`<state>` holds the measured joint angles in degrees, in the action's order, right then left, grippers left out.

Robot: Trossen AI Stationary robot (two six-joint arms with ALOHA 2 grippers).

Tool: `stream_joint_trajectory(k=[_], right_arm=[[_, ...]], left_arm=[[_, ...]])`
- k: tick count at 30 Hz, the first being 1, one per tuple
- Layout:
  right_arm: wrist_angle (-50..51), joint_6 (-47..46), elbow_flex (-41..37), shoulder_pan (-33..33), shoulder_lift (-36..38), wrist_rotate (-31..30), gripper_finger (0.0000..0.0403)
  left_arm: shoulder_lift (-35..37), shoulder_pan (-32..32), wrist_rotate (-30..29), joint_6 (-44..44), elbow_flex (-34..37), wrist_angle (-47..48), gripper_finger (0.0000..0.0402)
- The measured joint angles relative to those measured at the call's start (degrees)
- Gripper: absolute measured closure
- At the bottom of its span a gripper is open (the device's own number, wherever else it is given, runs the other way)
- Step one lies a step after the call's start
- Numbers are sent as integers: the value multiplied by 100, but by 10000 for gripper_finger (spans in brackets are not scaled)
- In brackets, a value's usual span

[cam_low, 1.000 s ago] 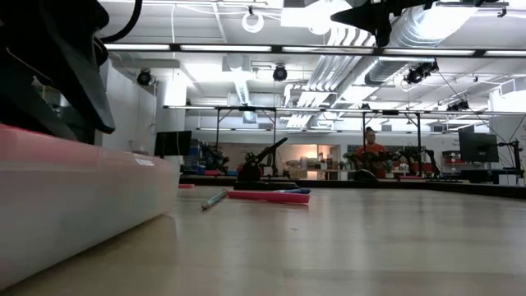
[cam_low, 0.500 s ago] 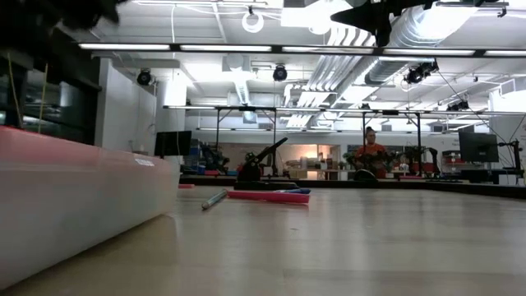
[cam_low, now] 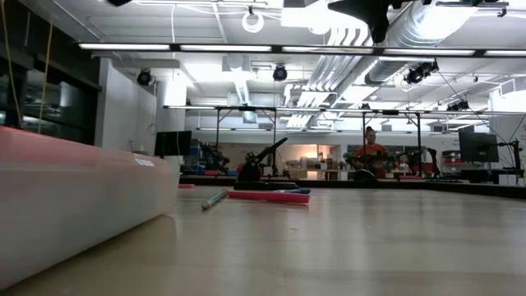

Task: Pack school essentials
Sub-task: Put the blue pen into the supply box

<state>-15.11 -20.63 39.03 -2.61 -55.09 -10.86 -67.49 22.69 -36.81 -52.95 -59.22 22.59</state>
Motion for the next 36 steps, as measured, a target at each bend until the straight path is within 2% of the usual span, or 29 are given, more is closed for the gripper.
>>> stream_joint_trajectory(k=[2,5,9,12,18,24,36], right_arm=[[-100,121,0,0,0,38,192],[-207,502,0,-2,0,40,192],[-304,675,0,-4,0,-27,192],[-298,763,0,-4,0,-133,192],[-320,764,0,-4,0,-244,192],[-324,796,0,-4,0,-244,192],[-354,354,0,-4,0,-258,192]], left_arm=[[373,-350,185,1167,0,-1,247],[901,-934,635,2463,0,-1,247],[1482,-1635,1304,3726,0,-7,247],[1830,-2091,1684,4292,135,-208,247],[2428,-2735,2613,4453,1082,-1583,247],[2622,-2756,2834,4267,2000,-3039,247],[2591,-2737,2729,4461,2135,-3141,247]])
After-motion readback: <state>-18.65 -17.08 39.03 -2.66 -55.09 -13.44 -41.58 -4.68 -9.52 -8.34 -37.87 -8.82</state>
